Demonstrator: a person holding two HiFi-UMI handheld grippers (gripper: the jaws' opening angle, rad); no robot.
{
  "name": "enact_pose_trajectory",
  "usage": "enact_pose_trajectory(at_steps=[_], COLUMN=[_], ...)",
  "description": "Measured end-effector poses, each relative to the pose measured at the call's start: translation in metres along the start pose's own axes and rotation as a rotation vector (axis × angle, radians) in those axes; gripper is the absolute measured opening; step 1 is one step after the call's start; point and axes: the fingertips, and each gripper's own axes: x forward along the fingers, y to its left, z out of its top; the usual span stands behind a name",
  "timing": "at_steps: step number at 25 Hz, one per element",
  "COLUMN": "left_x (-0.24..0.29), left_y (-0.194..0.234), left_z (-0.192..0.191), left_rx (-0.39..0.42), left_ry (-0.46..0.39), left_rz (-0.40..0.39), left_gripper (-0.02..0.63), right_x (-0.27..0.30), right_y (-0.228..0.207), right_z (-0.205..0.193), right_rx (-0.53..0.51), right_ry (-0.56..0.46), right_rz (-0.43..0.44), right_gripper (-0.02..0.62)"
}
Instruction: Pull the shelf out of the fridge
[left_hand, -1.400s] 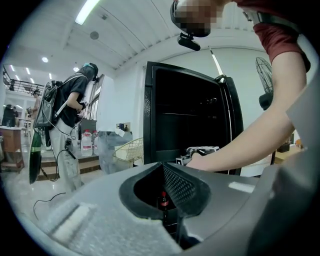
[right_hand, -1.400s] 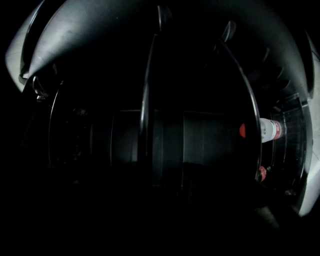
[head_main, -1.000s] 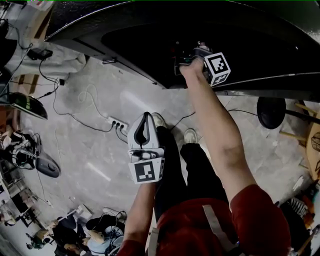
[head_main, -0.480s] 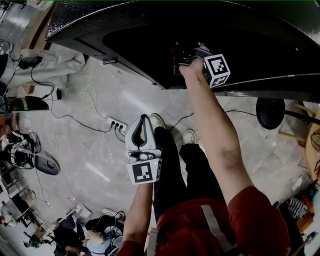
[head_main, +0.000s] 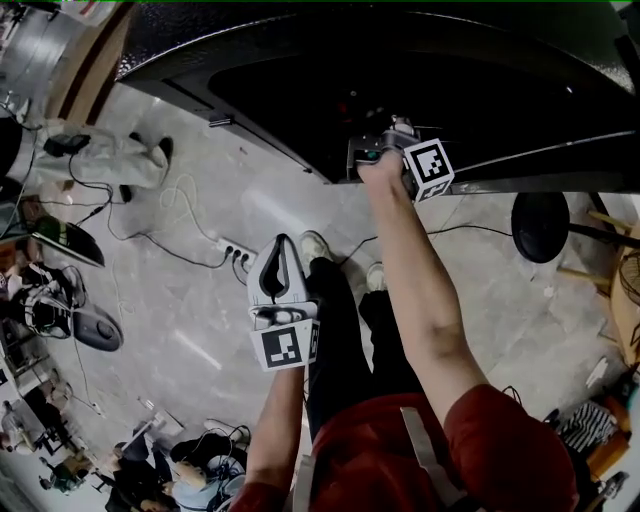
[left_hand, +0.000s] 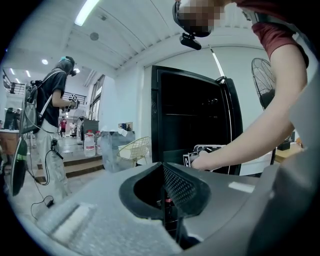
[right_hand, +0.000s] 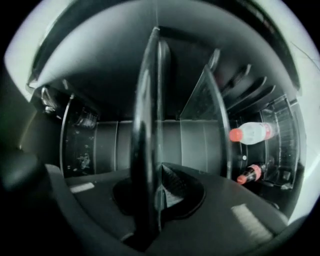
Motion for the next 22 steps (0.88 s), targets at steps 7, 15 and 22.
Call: enact_pose_trajectory(at_steps=[7, 15, 22], left_x=[-0.005, -0.02, -0.039], left_y=[-0.004, -0.007, -0.014], left_z=[0.014, 0.019, 0.029], left_rx=[0.036, 0.013, 0.014], left_ry=[-0.006, -0.012, -0.021], left_rz=[0.003, 0.048, 0.083], left_gripper=[-0.002, -0.002, -0.002], right_x=[-0.04, -0.084, -0.129], right_y=[0.003, 0.01, 0.016], right_z=[-0.001, -0.001, 0.005], right_rx=[0.019, 0.083, 0.105], right_ry=[0.013, 0.034, 0.067], right_rz=[-0.007, -0.012, -0.05], right_gripper=[0.008, 0.008, 0.008])
